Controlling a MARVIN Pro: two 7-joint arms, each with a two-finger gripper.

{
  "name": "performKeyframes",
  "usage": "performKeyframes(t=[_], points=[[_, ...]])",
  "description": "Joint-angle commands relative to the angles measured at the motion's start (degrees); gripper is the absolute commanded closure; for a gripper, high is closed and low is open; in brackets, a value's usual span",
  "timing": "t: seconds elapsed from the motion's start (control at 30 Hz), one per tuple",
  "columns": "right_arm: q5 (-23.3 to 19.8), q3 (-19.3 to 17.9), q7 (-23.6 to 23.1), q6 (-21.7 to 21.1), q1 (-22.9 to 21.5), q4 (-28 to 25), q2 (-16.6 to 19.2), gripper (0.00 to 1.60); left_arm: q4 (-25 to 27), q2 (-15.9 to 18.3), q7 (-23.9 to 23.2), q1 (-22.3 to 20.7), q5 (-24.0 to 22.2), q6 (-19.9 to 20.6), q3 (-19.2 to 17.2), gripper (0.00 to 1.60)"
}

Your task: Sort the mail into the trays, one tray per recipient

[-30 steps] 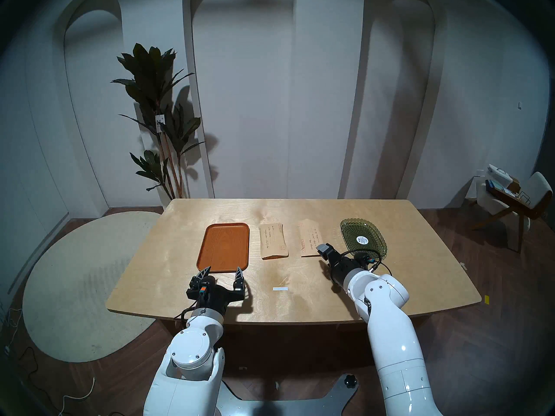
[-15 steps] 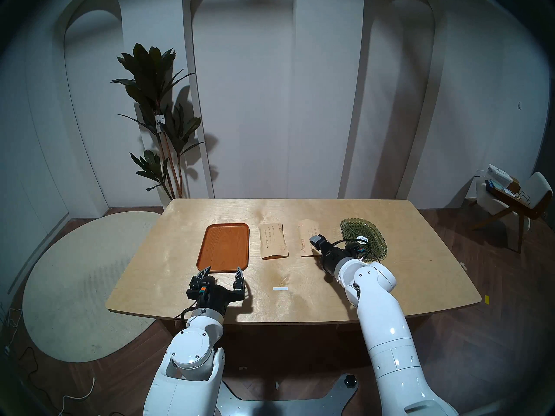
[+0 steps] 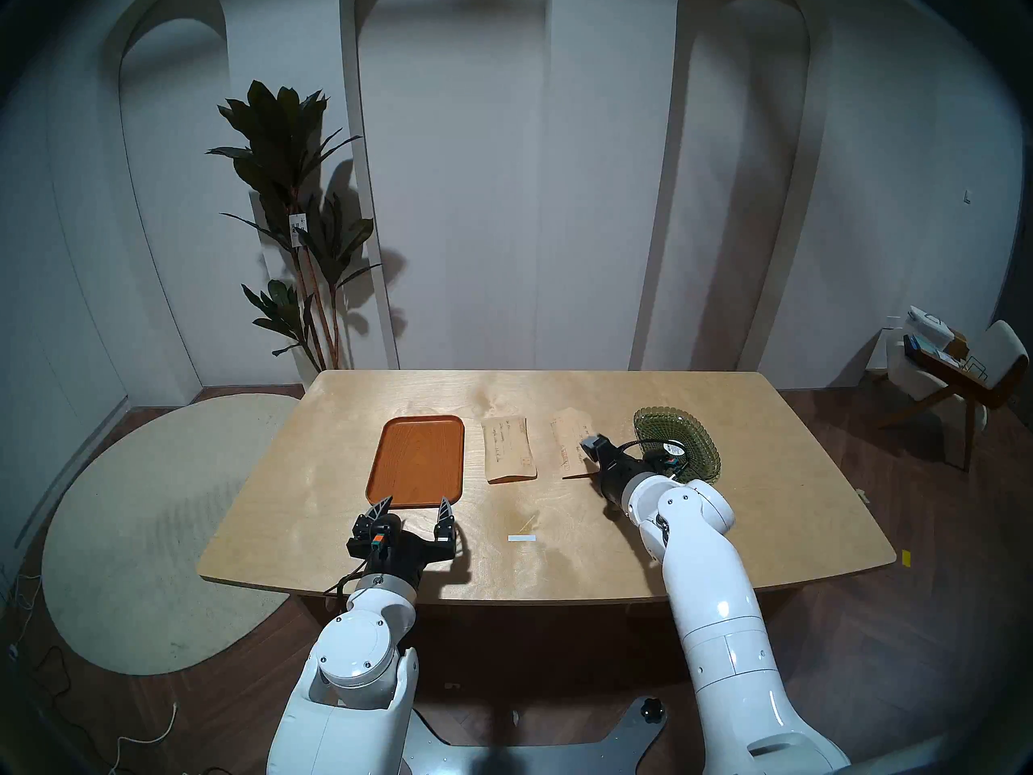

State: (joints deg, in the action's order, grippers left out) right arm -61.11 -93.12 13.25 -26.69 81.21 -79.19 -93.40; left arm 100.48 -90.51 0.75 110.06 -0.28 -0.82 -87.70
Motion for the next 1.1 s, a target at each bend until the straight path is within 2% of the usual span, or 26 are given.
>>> performKeyframes(t=[0.0, 0.3, 0.67, 0.7, 0.83, 0.87, 0.9, 1.07], points=[[-0.1, -0.2, 0.4, 0.8, -0.3, -0.3, -0.6, 1.60, 1.2, 0.0, 0.0, -0.2, 0.0, -0.2, 0.0, 0.00], [1.1, 0.9, 1.0, 1.9, -1.2, 0.0, -0.2, 1.60, 1.2, 0.0, 0.0, -0.2, 0.0, -0.2, 0.0, 0.00], [5.6, 3.6, 2.5, 2.9, -8.9, -1.7, 1.8, 1.60, 0.9, 0.0, 0.0, -0.4, 0.0, -0.2, 0.0, 0.00], [5.7, 3.6, 2.5, 3.2, -8.0, -3.5, 1.8, 1.60, 0.9, 0.0, 0.0, -0.4, 0.0, -0.2, 0.0, 0.00], [6.7, 3.7, 2.9, 3.2, -11.2, -3.6, 2.6, 1.60, 0.8, 0.0, 0.0, -0.4, 0.0, -0.3, 0.0, 0.00], [6.9, 3.7, 2.8, 3.4, -10.4, -5.1, 2.7, 1.60, 0.8, 0.0, 0.0, -0.4, 0.0, -0.3, 0.0, 0.00], [7.1, 3.8, 3.1, 3.2, -12.0, -4.1, 2.9, 1.60, 0.8, 0.0, 0.0, -0.4, 0.0, -0.3, 0.0, 0.00], [7.9, 3.6, 3.7, 3.0, -13.5, -4.8, 3.9, 1.60, 0.9, 0.0, 0.0, -0.4, 0.0, -0.3, 0.0, 0.00]])
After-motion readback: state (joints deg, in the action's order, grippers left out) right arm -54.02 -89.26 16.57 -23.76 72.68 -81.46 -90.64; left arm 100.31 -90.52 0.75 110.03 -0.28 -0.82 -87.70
